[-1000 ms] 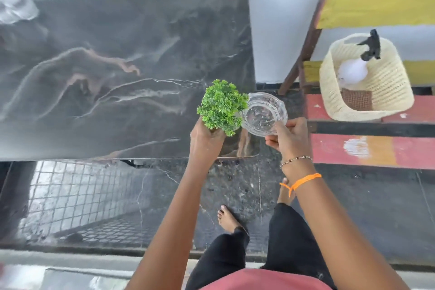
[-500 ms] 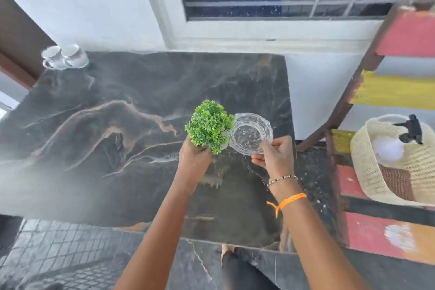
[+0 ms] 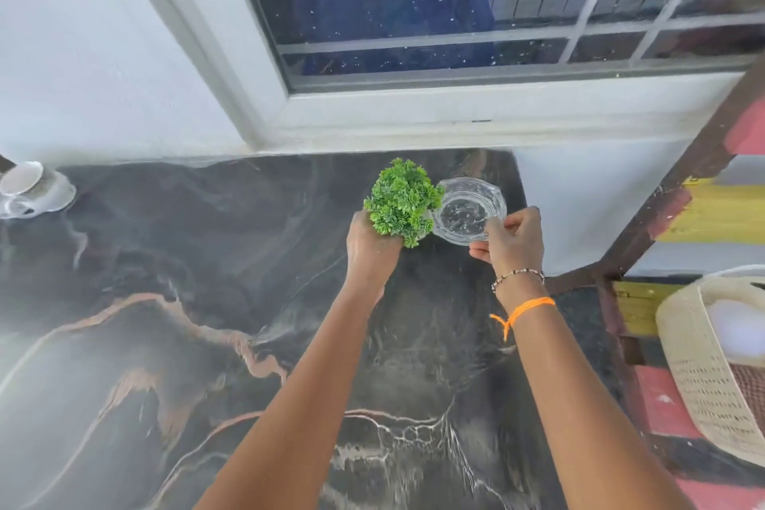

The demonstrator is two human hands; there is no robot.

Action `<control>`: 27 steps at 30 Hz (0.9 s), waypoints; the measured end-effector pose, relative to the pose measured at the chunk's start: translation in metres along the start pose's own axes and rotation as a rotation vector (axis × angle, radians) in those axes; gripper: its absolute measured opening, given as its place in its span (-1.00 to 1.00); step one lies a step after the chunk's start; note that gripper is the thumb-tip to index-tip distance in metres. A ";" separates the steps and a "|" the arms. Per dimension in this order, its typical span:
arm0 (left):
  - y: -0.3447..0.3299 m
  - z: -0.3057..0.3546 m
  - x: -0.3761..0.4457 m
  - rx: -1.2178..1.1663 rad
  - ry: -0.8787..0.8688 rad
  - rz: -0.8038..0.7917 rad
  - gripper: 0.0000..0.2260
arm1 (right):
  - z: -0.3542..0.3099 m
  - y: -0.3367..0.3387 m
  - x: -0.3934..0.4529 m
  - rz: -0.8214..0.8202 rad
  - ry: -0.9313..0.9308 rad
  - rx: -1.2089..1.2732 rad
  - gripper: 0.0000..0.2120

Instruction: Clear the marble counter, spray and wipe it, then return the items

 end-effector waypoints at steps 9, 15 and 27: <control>-0.034 0.010 0.057 -0.030 0.028 0.045 -0.76 | 0.006 -0.014 0.058 0.123 0.007 -0.103 -0.86; -0.045 0.015 0.067 -0.021 0.048 0.060 -0.74 | 0.010 -0.013 0.073 0.139 -0.006 -0.105 -0.86; -0.045 0.015 0.069 -0.006 0.034 0.093 -0.78 | 0.008 -0.017 0.082 0.143 -0.010 -0.056 -0.91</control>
Point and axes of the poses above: each hand's wrist, its own x-axis towards the middle knuckle, its own y-axis out of the back of the hand, z = x × y, the point moved 9 cm from there along x, towards the middle knuckle, and after that the axes turned 2 degrees about -x, right-handed, at the moved point
